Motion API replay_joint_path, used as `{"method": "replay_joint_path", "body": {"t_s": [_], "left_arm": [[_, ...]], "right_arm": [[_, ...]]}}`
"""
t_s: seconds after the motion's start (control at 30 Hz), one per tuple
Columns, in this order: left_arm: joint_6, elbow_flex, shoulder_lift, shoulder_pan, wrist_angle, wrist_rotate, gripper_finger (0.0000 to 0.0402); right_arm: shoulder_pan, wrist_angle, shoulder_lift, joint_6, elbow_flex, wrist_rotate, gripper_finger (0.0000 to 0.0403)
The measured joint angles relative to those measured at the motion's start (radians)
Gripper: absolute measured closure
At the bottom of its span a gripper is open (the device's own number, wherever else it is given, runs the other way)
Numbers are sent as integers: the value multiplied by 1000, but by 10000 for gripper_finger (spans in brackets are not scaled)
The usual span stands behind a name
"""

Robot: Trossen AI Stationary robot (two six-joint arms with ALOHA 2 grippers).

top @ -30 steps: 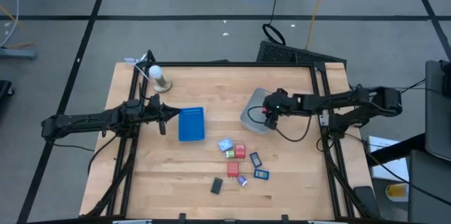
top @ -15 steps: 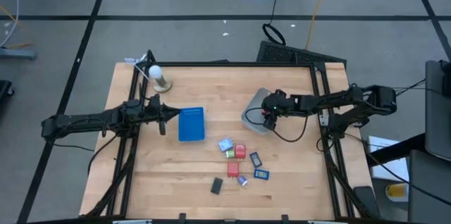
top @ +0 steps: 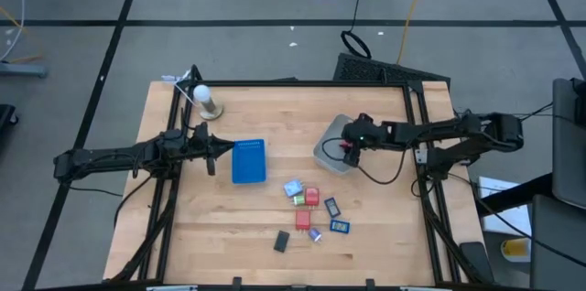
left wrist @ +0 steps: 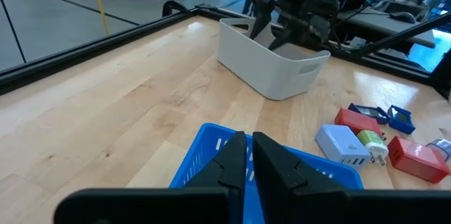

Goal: Pick & Place Office items
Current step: Put the black digital clock into the blue bin

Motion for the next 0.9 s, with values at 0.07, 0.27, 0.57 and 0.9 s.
{"method": "replay_joint_path", "body": {"t_s": [0.07,0.27,0.57,0.9], "left_arm": [[0,0,0,0,0,0,376],[-1,0,0,0,0,0,376],[-1,0,0,0,0,0,376],[0,0,0,0,-3,24,376]], "right_arm": [[2,-2,-46,0,0,-3,193],[2,0,-190,4,0,-111,193],[3,1,-437,57,0,-239,227],[41,15,-653,-13,-11,-236,387]]}}
